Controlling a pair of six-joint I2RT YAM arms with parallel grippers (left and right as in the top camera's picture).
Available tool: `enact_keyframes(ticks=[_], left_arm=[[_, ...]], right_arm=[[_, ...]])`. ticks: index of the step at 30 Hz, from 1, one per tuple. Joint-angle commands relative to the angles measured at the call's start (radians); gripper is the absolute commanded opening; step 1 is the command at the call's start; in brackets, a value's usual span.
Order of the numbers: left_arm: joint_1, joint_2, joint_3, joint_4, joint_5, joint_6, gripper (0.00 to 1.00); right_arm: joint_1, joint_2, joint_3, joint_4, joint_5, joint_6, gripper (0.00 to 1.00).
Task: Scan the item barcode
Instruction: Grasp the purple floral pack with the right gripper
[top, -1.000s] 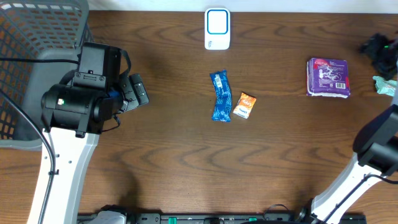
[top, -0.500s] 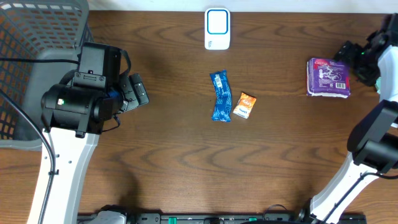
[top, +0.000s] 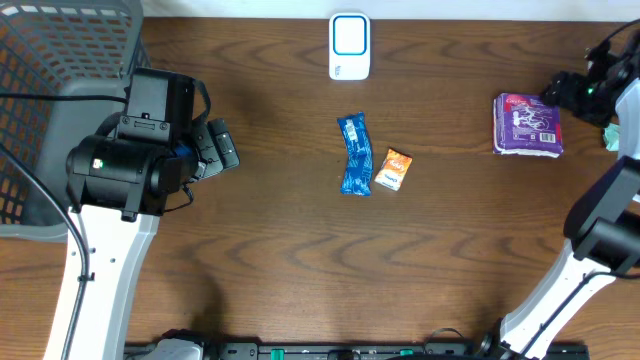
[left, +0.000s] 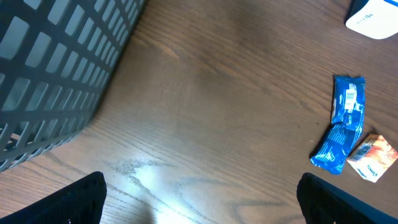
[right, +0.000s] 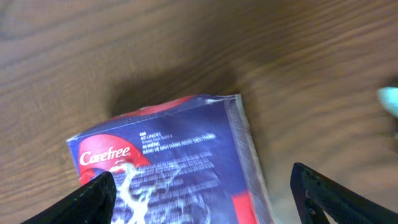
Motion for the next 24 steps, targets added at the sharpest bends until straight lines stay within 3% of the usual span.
enact_keyframes(ticks=[1,6,9,11,17,24], left_arm=[[0.003,-0.008,0.006,-0.003,-0.017,0.006,0.98],[0.003,-0.008,0.006,-0.003,-0.017,0.006,0.98],[0.003,-0.008,0.006,-0.003,-0.017,0.006,0.98],[0.003,-0.008,0.006,-0.003,-0.017,0.006,0.98],[0.003,-0.008,0.006,-0.003,-0.017,0.006,0.98],[0.003,-0.008,0.006,-0.003,-0.017,0.006,0.98]], right_arm=[[-0.039,0.084,-0.006,0.007,-0.175,-0.037,0.85],[-0.100,0.163,-0.006,0.005,-0.369,-0.037,0.83],[-0.139,0.193,-0.006,-0.006,-0.437,-0.037,0.72],[-0.154,0.200,-0.006,-0.017,-0.452,-0.037,0.52],[-0.168,0.181,-0.002,-0.066,-0.467,-0.036,0.07],[-0.136,0.045,0.000,-0.061,-0.466,-0.028,0.07]])
